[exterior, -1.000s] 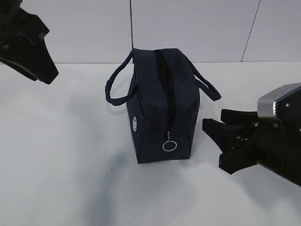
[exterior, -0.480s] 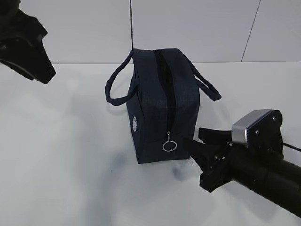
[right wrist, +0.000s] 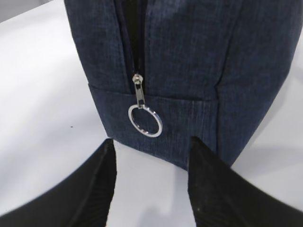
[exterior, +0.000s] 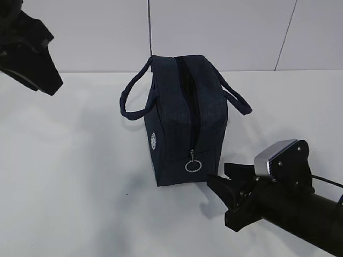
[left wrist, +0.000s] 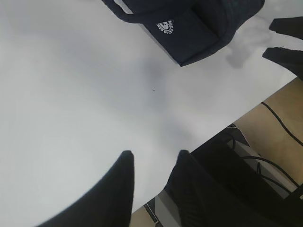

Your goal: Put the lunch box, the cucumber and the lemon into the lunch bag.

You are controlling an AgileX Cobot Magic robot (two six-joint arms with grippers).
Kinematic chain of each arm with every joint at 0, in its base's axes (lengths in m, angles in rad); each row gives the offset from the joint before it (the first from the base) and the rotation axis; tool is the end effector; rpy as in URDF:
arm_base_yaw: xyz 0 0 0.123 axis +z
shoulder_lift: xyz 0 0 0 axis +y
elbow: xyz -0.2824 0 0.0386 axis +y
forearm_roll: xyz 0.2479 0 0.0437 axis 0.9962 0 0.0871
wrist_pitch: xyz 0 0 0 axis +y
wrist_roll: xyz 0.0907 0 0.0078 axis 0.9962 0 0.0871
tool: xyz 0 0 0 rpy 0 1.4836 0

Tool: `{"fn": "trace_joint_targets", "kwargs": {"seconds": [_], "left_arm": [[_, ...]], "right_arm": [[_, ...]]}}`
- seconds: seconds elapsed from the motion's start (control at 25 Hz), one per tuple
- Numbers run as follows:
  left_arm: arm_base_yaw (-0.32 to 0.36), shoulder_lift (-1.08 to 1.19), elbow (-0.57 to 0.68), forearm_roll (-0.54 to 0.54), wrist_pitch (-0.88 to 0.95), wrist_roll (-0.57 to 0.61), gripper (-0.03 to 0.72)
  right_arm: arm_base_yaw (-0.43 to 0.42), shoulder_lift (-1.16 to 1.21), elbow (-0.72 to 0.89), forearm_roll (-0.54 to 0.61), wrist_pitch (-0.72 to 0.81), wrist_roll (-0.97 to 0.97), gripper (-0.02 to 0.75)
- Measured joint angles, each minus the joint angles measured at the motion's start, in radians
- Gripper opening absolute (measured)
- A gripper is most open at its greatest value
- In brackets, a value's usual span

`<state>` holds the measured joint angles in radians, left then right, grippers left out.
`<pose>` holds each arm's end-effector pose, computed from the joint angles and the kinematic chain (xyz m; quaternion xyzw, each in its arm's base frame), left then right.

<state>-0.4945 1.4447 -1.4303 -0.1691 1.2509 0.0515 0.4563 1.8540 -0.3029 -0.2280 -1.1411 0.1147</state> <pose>0.2448 -0.1485 0.3652 0.2535 0.9439 -0.1245 0.1712 0.2150 0.1264 0.1071 -0.2345 0.7777 0.2174 0.5412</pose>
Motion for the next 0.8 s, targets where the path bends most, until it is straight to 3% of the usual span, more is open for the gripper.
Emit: {"fn": "trace_joint_targets", "kwargs": {"seconds": [0.8], "left_arm": [[0.000, 0.000, 0.000, 0.000, 0.000, 0.000, 0.219]], "right_arm": [[0.000, 0.118, -0.125, -0.096, -0.004, 0.002, 0.375]]}}
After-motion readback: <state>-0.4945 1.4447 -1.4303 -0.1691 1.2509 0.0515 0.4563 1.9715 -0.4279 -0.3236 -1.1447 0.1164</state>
